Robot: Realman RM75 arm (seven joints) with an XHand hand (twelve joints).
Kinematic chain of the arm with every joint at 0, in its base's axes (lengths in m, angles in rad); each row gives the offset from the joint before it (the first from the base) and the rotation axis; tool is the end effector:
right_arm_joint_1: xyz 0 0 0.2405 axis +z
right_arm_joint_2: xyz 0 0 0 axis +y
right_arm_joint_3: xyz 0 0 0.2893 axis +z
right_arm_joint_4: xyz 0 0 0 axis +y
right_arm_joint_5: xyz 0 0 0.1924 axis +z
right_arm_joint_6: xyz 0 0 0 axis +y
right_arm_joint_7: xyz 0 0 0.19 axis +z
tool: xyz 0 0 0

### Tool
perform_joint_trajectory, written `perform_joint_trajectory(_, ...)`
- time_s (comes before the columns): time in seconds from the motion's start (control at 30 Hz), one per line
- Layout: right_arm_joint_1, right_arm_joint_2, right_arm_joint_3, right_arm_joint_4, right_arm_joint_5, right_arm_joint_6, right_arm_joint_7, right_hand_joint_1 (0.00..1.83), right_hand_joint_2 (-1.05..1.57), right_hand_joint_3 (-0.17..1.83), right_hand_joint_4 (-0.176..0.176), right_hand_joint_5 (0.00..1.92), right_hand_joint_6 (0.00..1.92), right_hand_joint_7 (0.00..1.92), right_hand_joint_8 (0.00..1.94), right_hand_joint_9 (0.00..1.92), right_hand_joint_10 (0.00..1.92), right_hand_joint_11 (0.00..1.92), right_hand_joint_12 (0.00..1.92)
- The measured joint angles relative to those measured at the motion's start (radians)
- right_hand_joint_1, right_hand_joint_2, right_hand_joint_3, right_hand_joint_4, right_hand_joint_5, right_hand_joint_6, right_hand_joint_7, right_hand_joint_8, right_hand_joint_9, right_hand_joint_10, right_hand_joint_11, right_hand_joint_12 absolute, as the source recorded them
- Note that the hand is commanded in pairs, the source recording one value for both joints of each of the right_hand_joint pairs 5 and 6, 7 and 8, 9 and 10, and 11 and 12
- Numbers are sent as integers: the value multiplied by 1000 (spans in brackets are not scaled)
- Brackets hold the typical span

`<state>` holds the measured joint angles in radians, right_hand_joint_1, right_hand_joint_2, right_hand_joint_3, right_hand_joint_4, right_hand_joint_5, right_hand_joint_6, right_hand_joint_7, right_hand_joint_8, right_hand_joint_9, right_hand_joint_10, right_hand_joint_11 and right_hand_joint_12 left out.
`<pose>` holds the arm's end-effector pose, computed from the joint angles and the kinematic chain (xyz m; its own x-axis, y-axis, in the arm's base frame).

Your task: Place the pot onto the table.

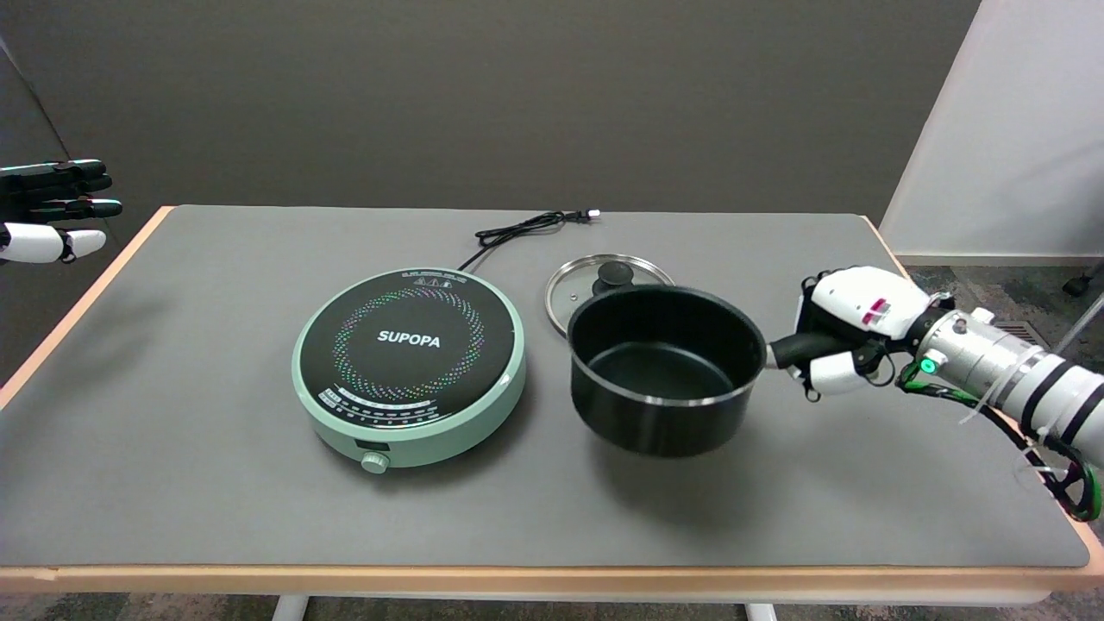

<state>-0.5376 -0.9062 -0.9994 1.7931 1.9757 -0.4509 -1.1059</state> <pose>-0.2250 -0.2539 0.4473 0.9821 -0.1738 0.0725 -0.0940 -0.1190 0.9884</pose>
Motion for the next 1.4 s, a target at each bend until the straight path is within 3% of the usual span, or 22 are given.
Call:
perform_joint_trajectory(0.8, 36, -47, -55, -62, 306, -165, -523, 873, 1283, 1088, -107, 1531, 1531, 1531, 1531, 1531, 1531, 1531, 1531)
perform_joint_trajectory(1.4, 167, -81, -185, -190, 416, -227, -687, 874, 1276, 1103, -107, 1518, 1518, 1518, 1518, 1518, 1518, 1518, 1518)
